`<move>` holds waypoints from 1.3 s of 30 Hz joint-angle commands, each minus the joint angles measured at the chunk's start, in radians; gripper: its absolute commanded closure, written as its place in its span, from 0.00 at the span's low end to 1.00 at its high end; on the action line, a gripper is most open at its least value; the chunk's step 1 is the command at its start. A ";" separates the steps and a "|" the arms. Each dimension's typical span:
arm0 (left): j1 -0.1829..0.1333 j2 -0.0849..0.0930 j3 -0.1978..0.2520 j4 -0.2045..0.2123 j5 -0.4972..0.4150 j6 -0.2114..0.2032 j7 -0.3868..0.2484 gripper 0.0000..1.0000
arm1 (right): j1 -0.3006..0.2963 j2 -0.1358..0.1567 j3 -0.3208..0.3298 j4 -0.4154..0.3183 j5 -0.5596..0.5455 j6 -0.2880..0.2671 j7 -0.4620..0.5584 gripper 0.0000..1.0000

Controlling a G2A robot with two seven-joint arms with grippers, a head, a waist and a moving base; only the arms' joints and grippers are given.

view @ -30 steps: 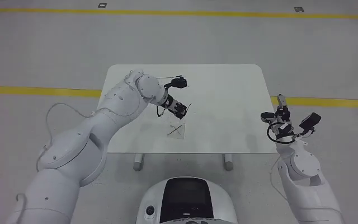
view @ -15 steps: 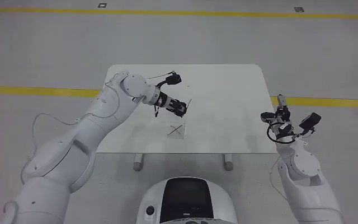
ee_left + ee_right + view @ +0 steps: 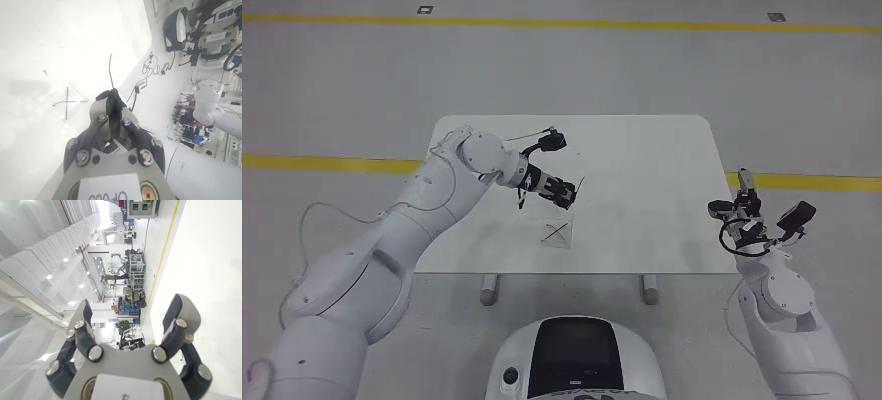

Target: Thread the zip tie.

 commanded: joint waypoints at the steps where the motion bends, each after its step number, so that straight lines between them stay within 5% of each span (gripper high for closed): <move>1: 0.000 0.000 0.000 0.000 0.000 0.000 0.000 1.00 | 0.000 0.000 0.000 0.000 0.000 0.000 0.000 0.00; 8: 0.005 0.007 -0.017 -0.005 -0.016 0.000 0.007 1.00 | 0.000 0.000 0.000 0.000 0.000 0.000 0.000 0.00; 12: -0.001 0.037 -0.084 -0.009 -0.086 0.000 -0.071 1.00 | 0.000 0.000 0.000 0.000 0.000 0.000 0.000 0.00; 17: 0.027 0.089 -0.229 -0.024 -0.224 0.000 -0.234 1.00 | 0.000 0.000 0.000 0.000 0.000 0.000 0.000 0.00; 23: 0.086 0.145 -0.314 -0.079 -0.307 0.000 -0.241 1.00 | 0.000 0.000 0.000 0.000 0.000 0.000 0.000 0.00; 28: 0.119 0.184 -0.298 -0.142 -0.396 0.000 -0.241 1.00 | 0.000 0.000 0.000 0.000 0.000 0.000 0.000 0.00; 34: 0.123 0.218 -0.238 -0.146 -0.529 0.000 -0.241 1.00 | 0.000 0.000 0.000 0.000 0.000 0.000 0.000 0.00; 39: 0.122 0.219 -0.235 -0.143 -0.531 0.000 -0.241 1.00 | 0.000 0.000 0.000 0.000 0.000 0.000 0.000 0.00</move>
